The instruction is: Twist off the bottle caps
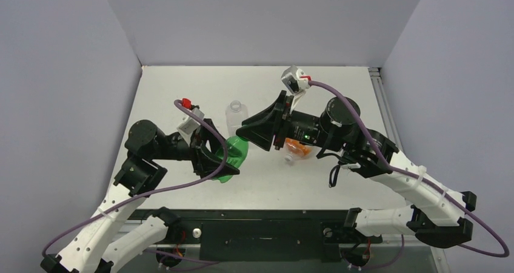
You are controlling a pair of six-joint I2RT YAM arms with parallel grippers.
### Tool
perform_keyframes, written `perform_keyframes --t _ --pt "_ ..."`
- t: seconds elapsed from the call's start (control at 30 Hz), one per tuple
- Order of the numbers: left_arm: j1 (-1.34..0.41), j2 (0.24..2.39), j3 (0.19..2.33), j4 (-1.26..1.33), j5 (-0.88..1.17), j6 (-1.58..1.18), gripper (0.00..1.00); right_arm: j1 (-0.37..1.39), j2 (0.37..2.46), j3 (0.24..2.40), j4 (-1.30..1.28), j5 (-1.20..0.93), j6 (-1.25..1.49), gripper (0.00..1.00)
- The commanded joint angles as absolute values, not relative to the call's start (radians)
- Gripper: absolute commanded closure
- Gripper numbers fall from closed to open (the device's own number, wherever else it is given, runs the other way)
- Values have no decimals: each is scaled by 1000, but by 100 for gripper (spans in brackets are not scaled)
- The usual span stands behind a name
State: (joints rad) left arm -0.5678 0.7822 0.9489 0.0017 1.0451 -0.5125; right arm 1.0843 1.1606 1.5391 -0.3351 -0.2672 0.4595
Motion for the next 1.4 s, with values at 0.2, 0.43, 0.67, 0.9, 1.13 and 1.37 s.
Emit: perform_keyframes --t 0.2,0.43,0.67,0.9,1.13,1.37 --pt "-571 770 959 70 1219 -674 100 1056 1157 1543 -243 -442 412 100" --pt "-558 757 986 -73 1071 -506 100 1054 1176 1603 -303 -305 451 62" --pt "-558 716 1007 -233 607 -216 100 1129 1231 1642 -363 115 520 26" --pt "-566 664 968 -208 394 -71 100 1222 1416 1872 -558 517 632 20" --pt "-577 617 934 -197 331 39 100 1250 1525 1992 -574 593 670 28" --pt "-578 611 926 -204 294 82 100 1250 1543 1995 -541 590 682 47"
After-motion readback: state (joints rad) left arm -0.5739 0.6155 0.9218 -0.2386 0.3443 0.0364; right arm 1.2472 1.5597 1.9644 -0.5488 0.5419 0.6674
